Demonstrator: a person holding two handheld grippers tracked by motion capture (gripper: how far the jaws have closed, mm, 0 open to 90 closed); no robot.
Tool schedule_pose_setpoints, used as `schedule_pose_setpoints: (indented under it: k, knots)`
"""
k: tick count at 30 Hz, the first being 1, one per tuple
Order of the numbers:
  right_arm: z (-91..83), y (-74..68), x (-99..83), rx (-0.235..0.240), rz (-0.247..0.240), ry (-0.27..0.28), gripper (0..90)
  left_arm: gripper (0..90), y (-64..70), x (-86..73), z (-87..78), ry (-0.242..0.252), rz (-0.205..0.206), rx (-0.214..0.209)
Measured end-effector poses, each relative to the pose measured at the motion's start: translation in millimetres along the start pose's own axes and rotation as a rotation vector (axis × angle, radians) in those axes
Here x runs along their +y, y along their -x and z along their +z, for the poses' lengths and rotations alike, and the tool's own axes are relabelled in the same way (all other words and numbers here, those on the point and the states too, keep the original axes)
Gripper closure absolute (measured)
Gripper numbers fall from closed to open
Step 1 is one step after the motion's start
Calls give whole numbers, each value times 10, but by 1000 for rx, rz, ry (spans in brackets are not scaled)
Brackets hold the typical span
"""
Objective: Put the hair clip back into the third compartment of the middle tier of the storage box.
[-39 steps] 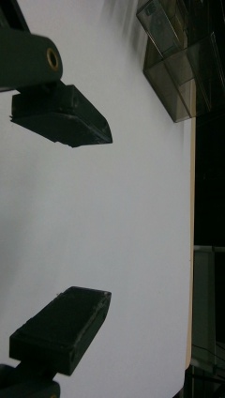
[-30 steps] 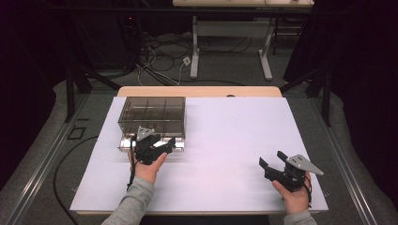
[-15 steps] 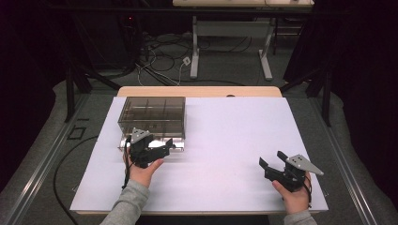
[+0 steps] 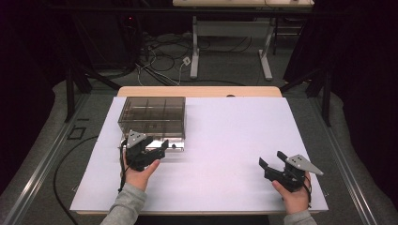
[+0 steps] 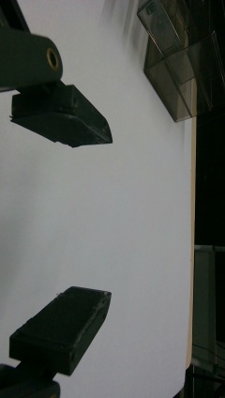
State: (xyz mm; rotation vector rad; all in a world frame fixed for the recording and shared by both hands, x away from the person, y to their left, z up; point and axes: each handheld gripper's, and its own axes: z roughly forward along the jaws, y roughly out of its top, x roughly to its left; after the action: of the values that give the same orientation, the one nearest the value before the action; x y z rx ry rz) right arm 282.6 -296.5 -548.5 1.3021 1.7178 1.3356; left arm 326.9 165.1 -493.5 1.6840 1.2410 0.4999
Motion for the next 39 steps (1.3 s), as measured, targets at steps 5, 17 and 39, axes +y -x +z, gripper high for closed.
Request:
schedule_pose_setpoints:
  k: [5,17,39]
  knots:
    - [3,-3,-1,-3,2,9,199,425,-33,-39,8,-21,-12,13]
    - [-7,-5,0,2,4,-13,199,478,-113,-120,10,-19,-30,36]
    - [-5,-12,0,8,6,-15,199,736,-228,-237,-8,-61,-96,52]
